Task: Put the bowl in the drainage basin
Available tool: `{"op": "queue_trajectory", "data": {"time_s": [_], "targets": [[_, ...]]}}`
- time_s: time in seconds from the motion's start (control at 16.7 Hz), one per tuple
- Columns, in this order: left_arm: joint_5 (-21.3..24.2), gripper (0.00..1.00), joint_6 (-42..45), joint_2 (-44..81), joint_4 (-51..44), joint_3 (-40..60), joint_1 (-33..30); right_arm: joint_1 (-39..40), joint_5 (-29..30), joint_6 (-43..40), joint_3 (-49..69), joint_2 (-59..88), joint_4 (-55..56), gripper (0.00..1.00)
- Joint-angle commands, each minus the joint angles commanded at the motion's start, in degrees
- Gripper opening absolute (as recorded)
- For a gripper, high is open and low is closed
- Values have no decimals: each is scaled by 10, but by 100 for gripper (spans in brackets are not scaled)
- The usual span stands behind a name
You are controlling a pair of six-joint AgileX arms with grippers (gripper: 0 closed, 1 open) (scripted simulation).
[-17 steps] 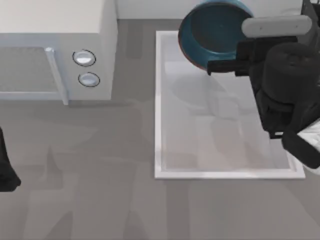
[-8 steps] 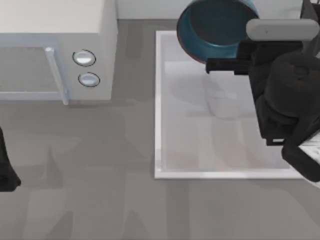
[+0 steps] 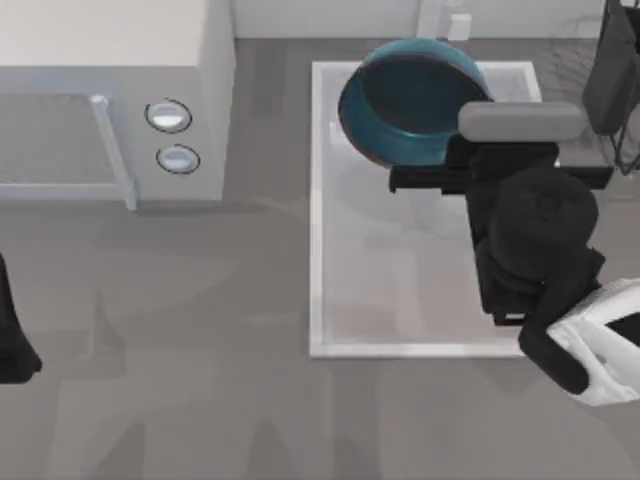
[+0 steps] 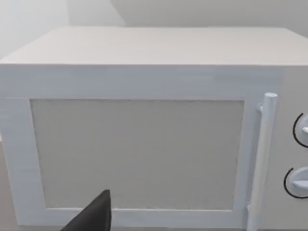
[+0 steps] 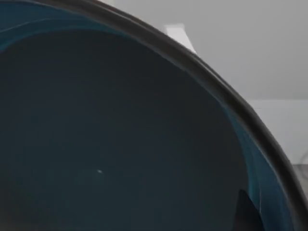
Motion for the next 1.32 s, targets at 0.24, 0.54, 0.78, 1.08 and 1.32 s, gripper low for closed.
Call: {"op": "queue_trajectory", "data": {"time_s": [0.24, 0.54, 0.78, 1.08, 1.32], "targets": [[0, 100, 0, 0, 0, 0, 0, -1, 1, -2, -24, 127, 163, 0], [0, 100, 0, 0, 0, 0, 0, -3, -1, -3, -40, 200, 244, 0], [0, 100, 0, 0, 0, 0, 0, -3, -1, -3, -40, 200, 244, 0], [0, 100, 0, 0, 0, 0, 0, -3, -1, -3, -40, 200, 244, 38], [0, 100, 0, 0, 0, 0, 0, -3, -1, -3, -40, 200, 244, 68]]}}
